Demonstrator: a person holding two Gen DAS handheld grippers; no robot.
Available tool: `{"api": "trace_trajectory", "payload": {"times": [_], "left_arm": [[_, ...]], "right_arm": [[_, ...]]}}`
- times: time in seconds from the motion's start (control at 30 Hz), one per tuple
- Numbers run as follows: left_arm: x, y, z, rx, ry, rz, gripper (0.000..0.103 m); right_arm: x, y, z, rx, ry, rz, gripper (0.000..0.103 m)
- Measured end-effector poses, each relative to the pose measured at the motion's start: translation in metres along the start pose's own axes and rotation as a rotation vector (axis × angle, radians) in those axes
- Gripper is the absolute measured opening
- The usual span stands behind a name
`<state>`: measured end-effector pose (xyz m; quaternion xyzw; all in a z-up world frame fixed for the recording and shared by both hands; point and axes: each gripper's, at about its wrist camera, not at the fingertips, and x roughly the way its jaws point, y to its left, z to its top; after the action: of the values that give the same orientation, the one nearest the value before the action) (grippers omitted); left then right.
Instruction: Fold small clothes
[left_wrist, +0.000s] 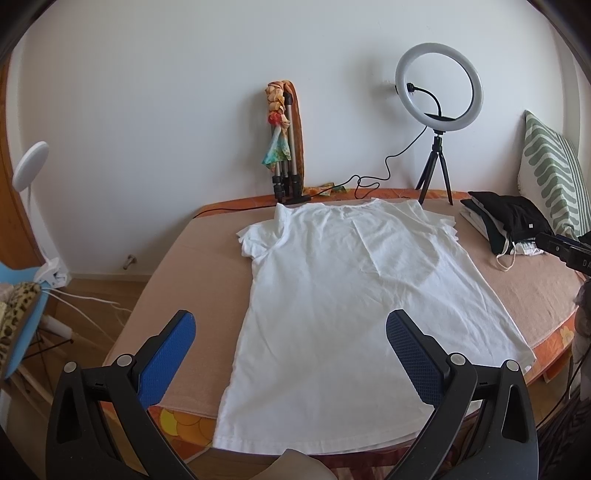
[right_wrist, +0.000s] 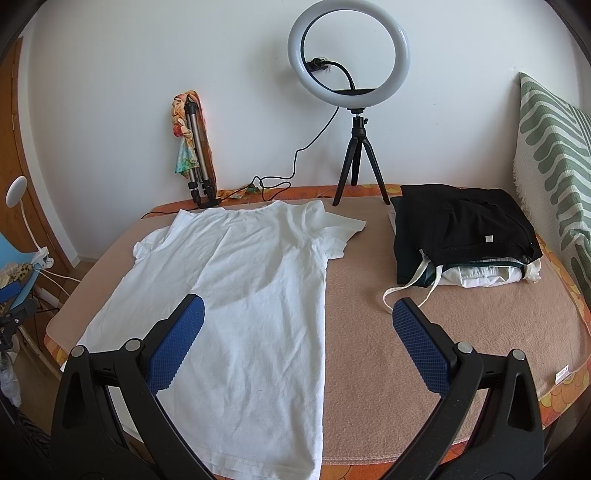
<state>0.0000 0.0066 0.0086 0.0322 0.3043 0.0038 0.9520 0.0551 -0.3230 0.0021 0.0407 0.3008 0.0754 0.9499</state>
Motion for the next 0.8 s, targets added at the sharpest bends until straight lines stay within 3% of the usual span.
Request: {"api": "trace_trajectory", "payload": {"times": [0.8], "left_arm": [[-0.002, 0.012, -0.007, -0.016, 0.002, 0.016, 0.103]], "right_arm": [[0.011, 0.016, 0.001, -0.01, 0.009, 0.016, 0.103]]}}
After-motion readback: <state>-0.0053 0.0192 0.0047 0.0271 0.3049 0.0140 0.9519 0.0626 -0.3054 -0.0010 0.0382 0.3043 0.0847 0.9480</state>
